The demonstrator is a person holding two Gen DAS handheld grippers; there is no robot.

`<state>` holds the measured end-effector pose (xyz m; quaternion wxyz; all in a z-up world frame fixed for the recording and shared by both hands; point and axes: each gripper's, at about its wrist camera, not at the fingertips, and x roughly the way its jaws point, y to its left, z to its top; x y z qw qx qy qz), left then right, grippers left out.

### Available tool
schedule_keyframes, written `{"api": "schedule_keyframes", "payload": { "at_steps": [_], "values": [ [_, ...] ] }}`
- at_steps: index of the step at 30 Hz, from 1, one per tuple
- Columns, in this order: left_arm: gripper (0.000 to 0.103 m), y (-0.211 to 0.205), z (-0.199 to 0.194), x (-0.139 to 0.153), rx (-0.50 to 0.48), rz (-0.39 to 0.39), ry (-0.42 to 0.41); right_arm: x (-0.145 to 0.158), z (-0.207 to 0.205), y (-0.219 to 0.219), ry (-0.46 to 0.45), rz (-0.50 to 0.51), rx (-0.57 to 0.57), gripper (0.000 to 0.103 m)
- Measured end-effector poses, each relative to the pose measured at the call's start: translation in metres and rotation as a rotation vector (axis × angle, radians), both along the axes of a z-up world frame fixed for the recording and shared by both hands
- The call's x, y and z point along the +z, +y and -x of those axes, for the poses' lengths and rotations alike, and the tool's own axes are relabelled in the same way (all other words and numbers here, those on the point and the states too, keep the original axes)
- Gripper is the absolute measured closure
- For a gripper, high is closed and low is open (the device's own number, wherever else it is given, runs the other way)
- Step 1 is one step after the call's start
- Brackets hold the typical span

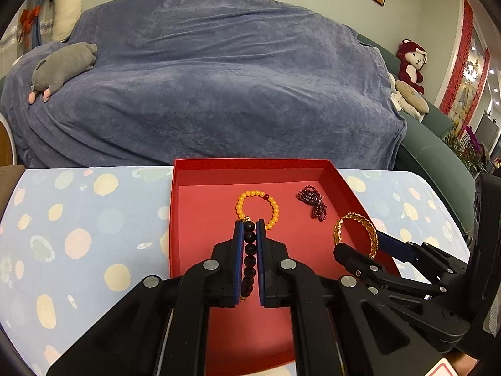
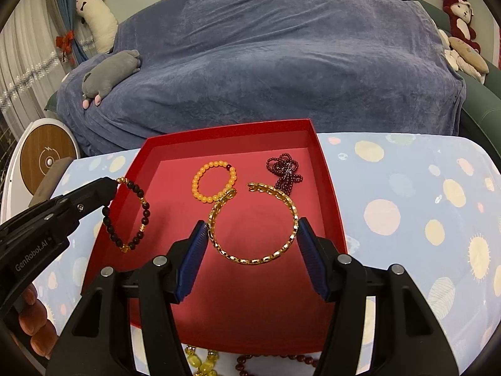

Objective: Organize jewelry
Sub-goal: 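Carry both bracelets into the red box and open both tools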

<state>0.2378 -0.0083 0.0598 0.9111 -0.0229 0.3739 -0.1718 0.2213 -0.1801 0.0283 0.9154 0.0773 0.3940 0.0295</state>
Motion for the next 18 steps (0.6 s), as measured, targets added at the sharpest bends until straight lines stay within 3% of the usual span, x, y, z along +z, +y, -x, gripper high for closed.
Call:
{"api": "schedule_keyframes", "payload": {
  "at_steps": [5,7,9,11,18],
  "values": [
    [0.097,-0.001,-0.014,-0.014,0.004,0.003,0.013,-0.009,-0.01,-0.001,0.013,0.013,0.0,0.046],
    [0.092,-0.001,-0.016,-0.02,0.01,-0.007,0.022,-0.007,-0.009,-0.006,0.001,0.014,-0.021,0.035],
    [0.086,0.001,-0.016,-0.023,0.025,-0.019,0.021,-0.004,-0.004,-0.011,-0.011,0.005,-0.042,0.032],
    [0.078,0.004,-0.016,-0.022,0.041,-0.025,0.026,0.0,0.001,-0.016,-0.018,0.001,-0.054,0.032],
    [0.078,0.021,0.001,-0.004,0.068,0.001,0.013,0.017,0.037,-0.033,-0.038,-0.028,-0.068,0.032]
  ]
}}
